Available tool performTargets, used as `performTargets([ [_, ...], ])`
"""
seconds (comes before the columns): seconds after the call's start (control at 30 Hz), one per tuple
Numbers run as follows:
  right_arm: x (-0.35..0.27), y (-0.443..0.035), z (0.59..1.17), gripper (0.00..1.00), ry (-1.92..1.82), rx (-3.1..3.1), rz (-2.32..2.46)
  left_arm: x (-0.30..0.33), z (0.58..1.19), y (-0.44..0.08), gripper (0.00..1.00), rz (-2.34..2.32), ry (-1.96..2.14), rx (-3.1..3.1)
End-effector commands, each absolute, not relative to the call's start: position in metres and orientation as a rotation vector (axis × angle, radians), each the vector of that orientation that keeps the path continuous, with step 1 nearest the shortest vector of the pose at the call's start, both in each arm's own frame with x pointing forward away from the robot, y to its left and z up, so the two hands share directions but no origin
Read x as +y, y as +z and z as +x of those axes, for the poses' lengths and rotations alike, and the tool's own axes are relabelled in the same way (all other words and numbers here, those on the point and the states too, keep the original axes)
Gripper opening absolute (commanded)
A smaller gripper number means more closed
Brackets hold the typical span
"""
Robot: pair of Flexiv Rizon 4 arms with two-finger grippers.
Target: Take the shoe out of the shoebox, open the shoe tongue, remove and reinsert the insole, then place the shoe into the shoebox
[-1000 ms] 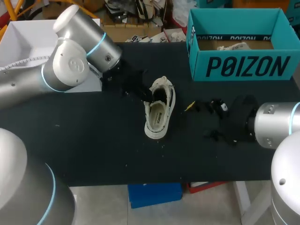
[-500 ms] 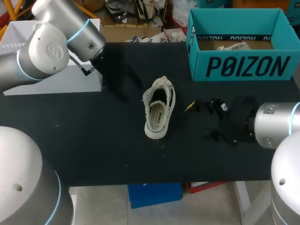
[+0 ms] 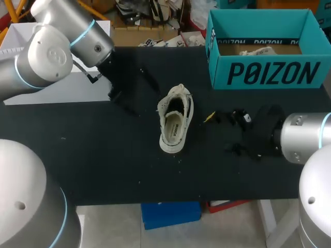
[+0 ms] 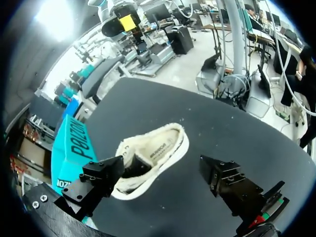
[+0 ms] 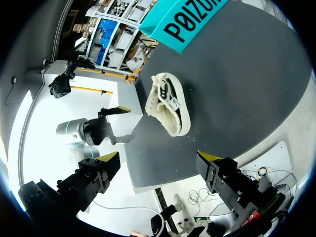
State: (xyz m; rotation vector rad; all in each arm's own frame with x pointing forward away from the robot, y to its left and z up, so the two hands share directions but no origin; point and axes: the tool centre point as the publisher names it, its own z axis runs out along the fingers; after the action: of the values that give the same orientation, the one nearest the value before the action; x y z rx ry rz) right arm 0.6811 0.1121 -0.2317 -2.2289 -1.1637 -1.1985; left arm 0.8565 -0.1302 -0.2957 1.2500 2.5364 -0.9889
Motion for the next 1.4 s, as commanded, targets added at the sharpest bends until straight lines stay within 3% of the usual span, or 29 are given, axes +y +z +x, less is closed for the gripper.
performTargets([
  [0.03,0.116,-0.240,0.675,1.00,-1.277,-1.110,-2.240,-0.125,0.864,-0.288,1.00,0.912,-1.044,2.700],
  [0.27,0.116,-0.240,0.675,1.00,-1.277,-1.110,-2.240,-0.110,0.874,-0.278,1.00,0.400,-1.114,2.889],
  [0.7,0.116,-0.240,0.675,1.00,-1.277,-1.110,-2.240,-0.074,0.858,-0.286,1.00,0.031,-1.200,2.857],
  [1.4,0.116,-0.240,0.675,1.00,-1.277,-1.110,-2.240,-0.033,0.842,-0.295,1.00,0.079,-1.155,2.790],
])
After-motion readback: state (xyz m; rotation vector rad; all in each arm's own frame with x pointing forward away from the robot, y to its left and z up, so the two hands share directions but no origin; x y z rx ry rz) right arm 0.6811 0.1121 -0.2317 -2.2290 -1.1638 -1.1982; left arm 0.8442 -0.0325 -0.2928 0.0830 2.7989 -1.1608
